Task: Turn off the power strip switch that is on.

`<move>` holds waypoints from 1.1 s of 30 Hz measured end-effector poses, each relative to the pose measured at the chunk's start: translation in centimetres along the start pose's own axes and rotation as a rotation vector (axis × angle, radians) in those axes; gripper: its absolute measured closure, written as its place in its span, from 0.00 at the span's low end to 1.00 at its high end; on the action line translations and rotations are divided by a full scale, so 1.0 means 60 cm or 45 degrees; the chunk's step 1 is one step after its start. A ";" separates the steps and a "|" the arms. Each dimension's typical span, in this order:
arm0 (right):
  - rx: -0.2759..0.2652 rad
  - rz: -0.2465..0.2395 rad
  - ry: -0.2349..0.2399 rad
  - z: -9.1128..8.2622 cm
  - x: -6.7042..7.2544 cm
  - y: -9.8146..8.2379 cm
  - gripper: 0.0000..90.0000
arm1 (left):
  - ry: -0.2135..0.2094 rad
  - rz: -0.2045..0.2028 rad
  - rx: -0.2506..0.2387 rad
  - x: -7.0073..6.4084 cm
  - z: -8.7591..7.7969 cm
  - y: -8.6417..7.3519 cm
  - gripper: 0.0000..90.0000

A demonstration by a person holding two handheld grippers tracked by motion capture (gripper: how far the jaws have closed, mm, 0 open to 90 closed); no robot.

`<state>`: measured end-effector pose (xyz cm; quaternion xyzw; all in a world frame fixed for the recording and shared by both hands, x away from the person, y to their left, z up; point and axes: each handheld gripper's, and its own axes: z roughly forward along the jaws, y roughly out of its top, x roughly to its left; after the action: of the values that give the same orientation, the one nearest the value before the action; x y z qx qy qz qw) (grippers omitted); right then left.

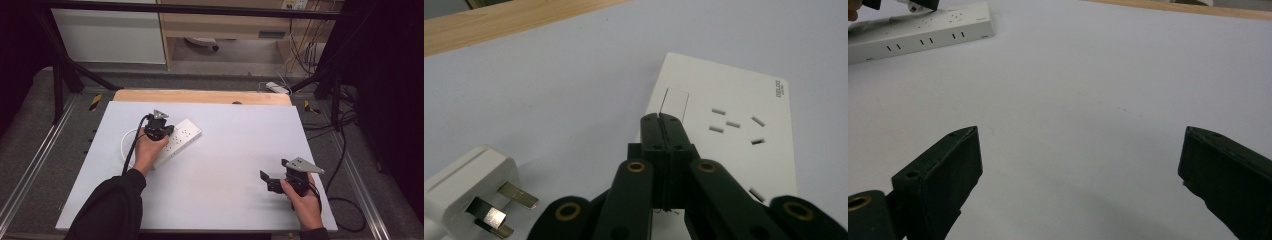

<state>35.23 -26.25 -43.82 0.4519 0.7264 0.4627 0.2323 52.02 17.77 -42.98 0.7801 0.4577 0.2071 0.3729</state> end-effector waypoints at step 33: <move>-0.005 0.003 -0.003 -0.001 -0.002 0.000 0.05 | 0.016 -0.004 -0.052 -0.004 -0.003 0.001 1.00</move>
<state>35.23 -26.39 -43.80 0.4528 0.7246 0.4639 0.2337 51.81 17.59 -42.80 0.7702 0.4570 0.2206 0.3864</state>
